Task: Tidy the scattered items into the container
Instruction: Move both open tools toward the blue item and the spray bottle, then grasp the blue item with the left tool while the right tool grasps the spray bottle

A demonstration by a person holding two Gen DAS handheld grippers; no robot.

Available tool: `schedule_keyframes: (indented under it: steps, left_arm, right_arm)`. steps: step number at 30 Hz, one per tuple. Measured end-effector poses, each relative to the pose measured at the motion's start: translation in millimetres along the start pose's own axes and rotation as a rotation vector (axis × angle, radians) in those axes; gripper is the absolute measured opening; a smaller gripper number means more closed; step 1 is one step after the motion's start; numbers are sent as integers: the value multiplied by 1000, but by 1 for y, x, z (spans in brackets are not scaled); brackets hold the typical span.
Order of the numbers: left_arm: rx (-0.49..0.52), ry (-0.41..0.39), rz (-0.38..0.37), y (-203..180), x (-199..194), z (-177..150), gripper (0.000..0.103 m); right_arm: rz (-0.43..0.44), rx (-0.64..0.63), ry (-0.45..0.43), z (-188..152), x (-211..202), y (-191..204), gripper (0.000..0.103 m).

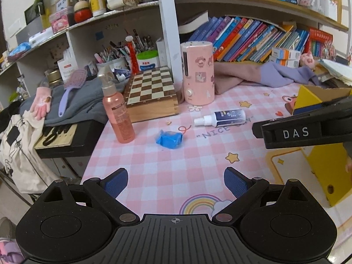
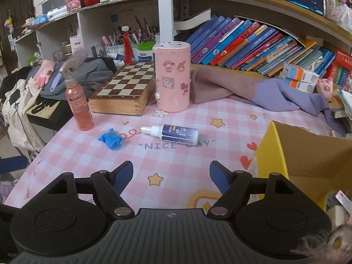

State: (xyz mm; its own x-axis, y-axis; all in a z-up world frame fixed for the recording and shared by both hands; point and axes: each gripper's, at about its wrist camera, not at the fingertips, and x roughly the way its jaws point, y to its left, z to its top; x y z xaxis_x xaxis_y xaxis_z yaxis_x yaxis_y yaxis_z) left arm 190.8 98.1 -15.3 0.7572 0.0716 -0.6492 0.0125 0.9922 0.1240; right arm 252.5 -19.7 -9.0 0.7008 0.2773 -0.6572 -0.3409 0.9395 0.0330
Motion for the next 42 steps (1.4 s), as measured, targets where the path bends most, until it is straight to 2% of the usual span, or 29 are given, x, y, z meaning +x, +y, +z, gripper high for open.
schedule_keyframes:
  steps: [5,11,17,25,28,33,35,37,39,40,42]
  left_arm:
    - [10,24,4,1,24,7,96]
    - [10,31,12,8,56,19,96]
    - [0,39,2,15,90,31,96]
    - [-40,52,-37,18,135,44,94]
    - [-50,65,-46,19,150,46,93]
    - [-78,100,-51,22,171,46,86]
    - [-85,115,-57,23,176,45,74]
    - [-87,118,-65,24,176,43,69]
    - [-83,110,-70,25,174,43,59]
    - [-82,108,-71,26,173,43,49]
    - [-90,110,-78,29,173,43,47]
  right_arm:
    - [20,55,44,14,23,1,80]
    - [-20,85,69,38,62,-1,84]
    - [-29,95,145,57,104,-6,86]
    - [-30,-165,197,70,143,3,86]
    - [-13,-213,241,70,160,3,83]
    - [-10,-264,279,71,183,2,75]
    - [0,-271,294,72,190,1,72]
    - [9,-286,308,72,193,1,69]
    - [21,-296,324,72,197,-1,66]
    - [29,-295,332,71,198,-2,64]
    - [54,-286,344,71,201,-4,54]
